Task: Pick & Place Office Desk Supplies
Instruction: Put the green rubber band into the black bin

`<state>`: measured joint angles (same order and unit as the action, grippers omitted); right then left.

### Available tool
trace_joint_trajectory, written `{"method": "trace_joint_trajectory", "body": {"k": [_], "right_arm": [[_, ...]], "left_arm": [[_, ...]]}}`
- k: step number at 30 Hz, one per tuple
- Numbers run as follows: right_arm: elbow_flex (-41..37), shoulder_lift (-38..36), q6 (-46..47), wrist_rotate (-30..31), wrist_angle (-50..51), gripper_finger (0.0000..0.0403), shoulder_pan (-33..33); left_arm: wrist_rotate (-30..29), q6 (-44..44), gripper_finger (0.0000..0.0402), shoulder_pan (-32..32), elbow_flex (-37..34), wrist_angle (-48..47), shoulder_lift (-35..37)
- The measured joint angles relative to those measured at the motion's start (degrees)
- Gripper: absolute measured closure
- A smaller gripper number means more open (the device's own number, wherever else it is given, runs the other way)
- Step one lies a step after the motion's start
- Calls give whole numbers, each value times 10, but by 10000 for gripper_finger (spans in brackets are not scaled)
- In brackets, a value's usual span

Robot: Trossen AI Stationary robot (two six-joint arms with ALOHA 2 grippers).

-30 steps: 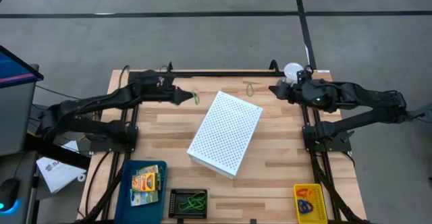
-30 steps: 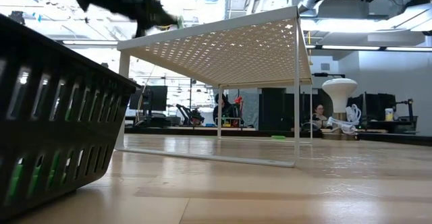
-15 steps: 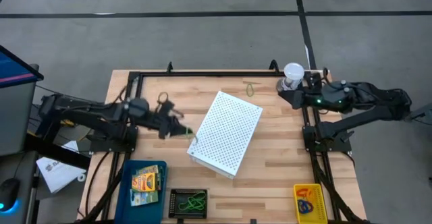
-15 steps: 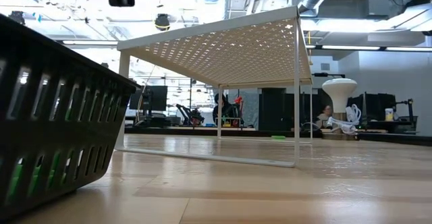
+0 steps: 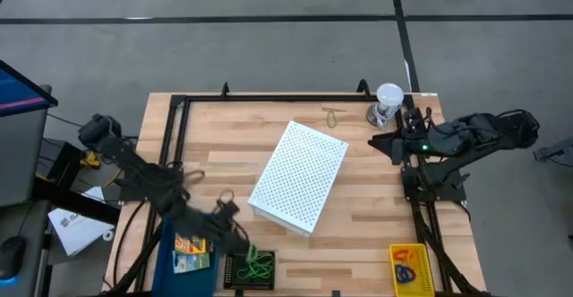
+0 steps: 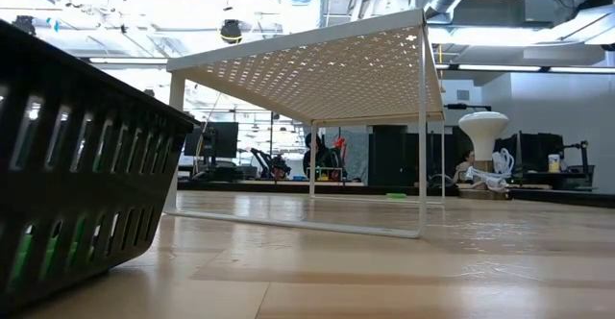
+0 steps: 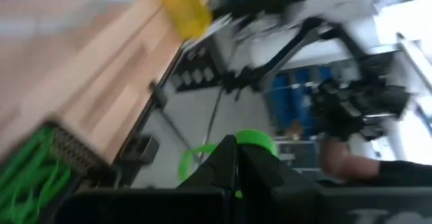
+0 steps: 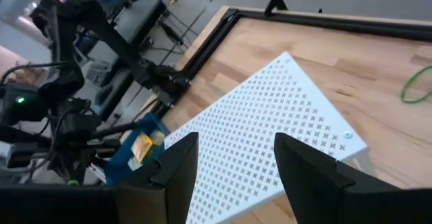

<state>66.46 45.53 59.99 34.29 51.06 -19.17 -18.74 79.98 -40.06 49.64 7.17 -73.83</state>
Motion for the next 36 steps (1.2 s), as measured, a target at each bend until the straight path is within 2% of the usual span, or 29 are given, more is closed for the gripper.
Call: {"method": "trace_joint_trajectory", "body": {"k": [7, 12, 23, 27, 36], "right_arm": [[-2, 17, 26, 18, 2, 211, -42], [-2, 25, 49, 45, 3, 211, -77], [-2, 25, 76, 105, 2, 211, -125], [-2, 26, 76, 115, -1, 211, -127], [-2, 52, 85, 123, -1, 211, -127]], "left_arm": [[12, 137, 401, -47, 72, -162, -113], [44, 184, 401, -56, 100, -233, -164], [130, 195, 392, -52, 102, -254, -185], [149, 194, 362, -52, 102, -258, -185], [152, 191, 248, -51, 102, -283, -185]]}}
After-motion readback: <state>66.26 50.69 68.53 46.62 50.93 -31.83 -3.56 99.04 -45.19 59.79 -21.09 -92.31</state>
